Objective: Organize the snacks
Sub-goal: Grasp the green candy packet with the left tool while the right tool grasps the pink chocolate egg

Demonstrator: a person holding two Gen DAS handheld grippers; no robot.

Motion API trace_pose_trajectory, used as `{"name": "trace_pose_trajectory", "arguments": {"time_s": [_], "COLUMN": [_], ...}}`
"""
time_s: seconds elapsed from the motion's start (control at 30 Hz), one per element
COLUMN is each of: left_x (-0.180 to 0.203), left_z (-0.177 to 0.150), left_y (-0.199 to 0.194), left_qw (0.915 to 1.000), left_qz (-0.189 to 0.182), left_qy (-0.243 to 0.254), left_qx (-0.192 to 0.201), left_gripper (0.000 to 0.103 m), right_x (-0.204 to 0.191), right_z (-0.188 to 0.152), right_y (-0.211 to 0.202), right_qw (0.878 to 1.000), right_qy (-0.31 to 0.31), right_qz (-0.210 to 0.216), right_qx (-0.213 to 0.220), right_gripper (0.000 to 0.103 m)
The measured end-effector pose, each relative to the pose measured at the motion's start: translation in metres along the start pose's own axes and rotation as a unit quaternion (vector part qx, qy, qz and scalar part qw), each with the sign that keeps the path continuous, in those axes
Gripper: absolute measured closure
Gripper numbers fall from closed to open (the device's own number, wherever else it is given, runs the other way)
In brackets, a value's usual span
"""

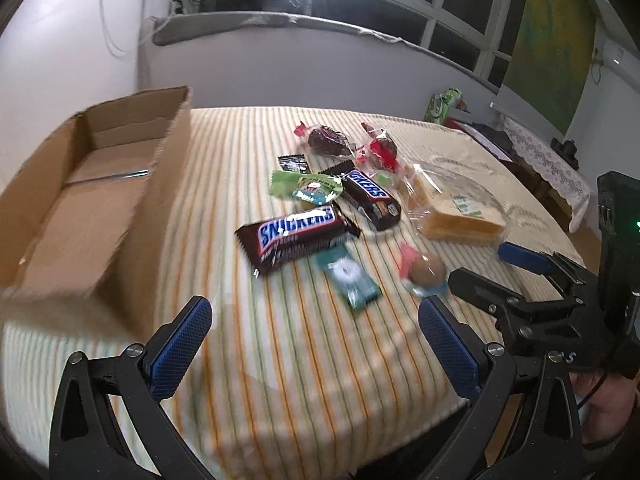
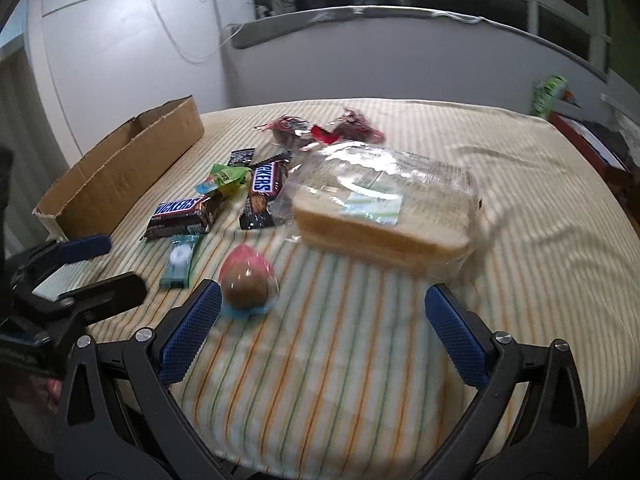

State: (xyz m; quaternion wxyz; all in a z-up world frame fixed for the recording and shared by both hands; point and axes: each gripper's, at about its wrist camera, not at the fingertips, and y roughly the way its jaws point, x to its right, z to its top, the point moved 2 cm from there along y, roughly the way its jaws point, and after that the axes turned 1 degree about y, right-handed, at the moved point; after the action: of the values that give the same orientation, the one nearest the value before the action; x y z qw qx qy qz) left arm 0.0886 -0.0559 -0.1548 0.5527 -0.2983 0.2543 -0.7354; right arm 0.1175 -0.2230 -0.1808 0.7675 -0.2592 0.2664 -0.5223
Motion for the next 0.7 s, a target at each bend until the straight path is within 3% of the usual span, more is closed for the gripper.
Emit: {"name": "trace_pose_trajectory", "arguments": {"time_s": [0.2, 0.33, 0.43, 0.7], "left_x": [-0.006, -0.005, -0.002, 0.0], "left_z": [0.008, 0.005, 0.001, 0.008], "left_y": [0.016, 0.018, 0.012, 0.019], "left_qw": [0.9999, 0.9997, 0.999, 0.9988], "left_qz": [-0.015, -0.018, -0.031, -0.036], "left_qy": [0.001, 0.014, 0.028, 0.025], "left_qx": [-0.004, -0.009, -0.017, -0.022], "left_gripper": [0.002, 0.002, 0.005, 0.011], "right_x": [-0.009, -0.021, -0.038, -0.038], "right_z": [-0.003, -0.007, -0.011, -0.007], "right_y": [0.013, 0.008, 0.01, 0.017], "right_qw": [0.999, 0.996, 0.993, 0.991], "right_qy": [-0.048, -0.078, -0.115, -0.124], "right_qz": [0.007, 0.033, 0.041, 0.046], "right_qx": [-0.005, -0.002, -0.001, 0.001], "right_gripper": [0.002, 0.002, 0.009, 0.015]}}
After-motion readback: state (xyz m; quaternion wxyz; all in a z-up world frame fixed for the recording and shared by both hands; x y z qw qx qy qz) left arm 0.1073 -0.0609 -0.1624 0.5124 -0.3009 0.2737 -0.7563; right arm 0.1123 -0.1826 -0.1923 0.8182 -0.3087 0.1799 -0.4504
